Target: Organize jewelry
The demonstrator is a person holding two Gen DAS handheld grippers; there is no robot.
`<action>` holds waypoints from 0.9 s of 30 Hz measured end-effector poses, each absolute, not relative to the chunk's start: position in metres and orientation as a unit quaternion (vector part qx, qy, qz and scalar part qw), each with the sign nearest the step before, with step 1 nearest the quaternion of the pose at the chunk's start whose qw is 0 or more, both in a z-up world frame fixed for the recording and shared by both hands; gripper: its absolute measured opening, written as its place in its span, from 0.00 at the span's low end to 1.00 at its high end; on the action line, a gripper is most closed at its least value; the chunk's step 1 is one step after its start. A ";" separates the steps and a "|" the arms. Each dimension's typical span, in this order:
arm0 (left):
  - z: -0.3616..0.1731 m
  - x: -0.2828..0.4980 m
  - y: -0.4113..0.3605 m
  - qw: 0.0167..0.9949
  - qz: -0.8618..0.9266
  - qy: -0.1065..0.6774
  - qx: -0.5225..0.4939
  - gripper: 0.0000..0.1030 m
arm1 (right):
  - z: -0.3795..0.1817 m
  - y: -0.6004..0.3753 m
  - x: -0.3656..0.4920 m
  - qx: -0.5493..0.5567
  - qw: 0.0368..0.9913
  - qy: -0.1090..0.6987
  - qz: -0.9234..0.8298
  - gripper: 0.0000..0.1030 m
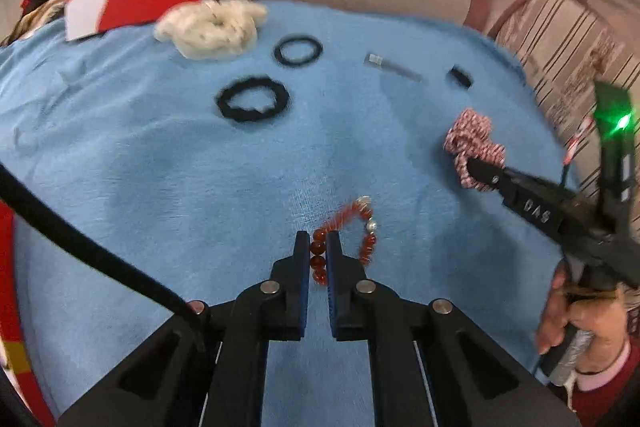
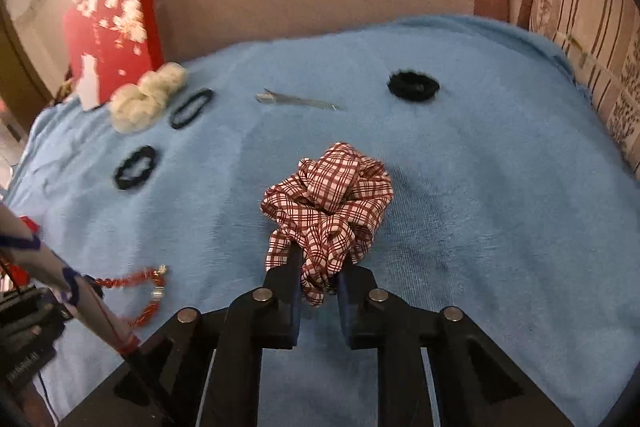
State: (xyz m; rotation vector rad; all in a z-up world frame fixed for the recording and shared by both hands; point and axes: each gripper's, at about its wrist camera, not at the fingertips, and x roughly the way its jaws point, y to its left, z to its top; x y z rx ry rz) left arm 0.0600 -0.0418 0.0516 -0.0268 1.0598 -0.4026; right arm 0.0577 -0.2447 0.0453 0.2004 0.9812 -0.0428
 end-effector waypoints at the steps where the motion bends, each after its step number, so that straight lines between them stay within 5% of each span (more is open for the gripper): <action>1: 0.060 0.055 -0.037 0.847 -0.191 0.496 -0.016 0.07 | 0.052 -0.242 0.053 0.097 0.879 0.467 -0.015 0.16; 13: 0.147 -0.017 0.088 0.886 -0.153 0.436 -0.045 0.07 | 0.118 -0.169 0.009 0.080 0.894 0.436 0.065 0.16; 27: 0.131 -0.001 0.278 0.882 -0.003 0.463 -0.089 0.07 | 0.139 0.053 -0.023 0.001 0.853 0.444 0.273 0.16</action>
